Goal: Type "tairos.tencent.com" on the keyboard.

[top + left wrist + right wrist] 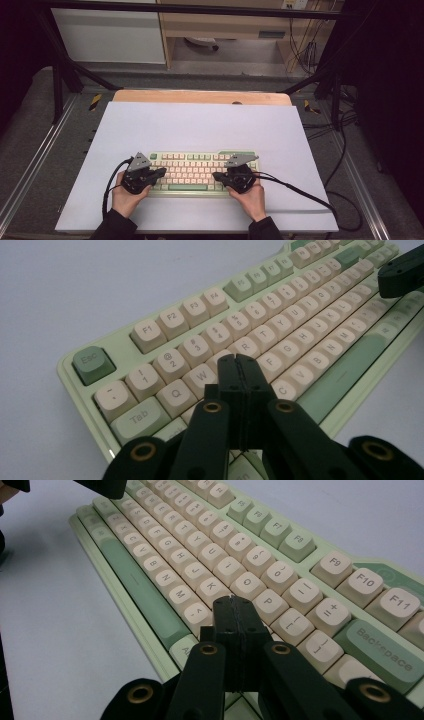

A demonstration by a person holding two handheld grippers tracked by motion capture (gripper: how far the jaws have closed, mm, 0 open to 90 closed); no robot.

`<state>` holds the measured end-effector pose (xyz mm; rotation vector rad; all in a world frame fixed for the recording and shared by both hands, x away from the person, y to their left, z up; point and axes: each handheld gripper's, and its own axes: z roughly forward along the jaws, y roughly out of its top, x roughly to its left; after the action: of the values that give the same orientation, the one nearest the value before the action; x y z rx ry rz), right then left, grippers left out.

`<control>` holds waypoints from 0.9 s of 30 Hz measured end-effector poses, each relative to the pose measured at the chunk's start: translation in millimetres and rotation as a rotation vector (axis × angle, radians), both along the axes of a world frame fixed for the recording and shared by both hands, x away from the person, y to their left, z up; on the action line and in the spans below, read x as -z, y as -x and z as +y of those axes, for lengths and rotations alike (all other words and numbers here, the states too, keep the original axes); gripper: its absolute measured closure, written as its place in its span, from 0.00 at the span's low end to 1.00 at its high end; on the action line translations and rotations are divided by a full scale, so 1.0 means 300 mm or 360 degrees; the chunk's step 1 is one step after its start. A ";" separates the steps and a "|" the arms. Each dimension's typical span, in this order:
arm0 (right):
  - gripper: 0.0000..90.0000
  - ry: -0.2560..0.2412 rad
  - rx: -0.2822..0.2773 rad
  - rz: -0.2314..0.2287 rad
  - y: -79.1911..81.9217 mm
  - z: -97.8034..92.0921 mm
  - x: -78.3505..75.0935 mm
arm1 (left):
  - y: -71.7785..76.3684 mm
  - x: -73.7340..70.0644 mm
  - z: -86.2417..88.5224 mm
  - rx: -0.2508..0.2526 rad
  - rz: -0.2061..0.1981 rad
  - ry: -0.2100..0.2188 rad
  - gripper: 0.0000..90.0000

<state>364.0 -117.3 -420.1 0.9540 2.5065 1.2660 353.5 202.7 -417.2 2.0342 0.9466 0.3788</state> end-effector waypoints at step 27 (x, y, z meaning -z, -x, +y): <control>1.00 -0.0013 0.0008 0.0004 0.002 -0.005 -0.006 | -0.047 -0.004 -0.165 0.0068 0.0010 -0.0053 1.00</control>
<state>363.4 -118.7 -418.3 0.9638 2.5012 1.2750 367.8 153.2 -416.0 2.0835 0.9046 0.3675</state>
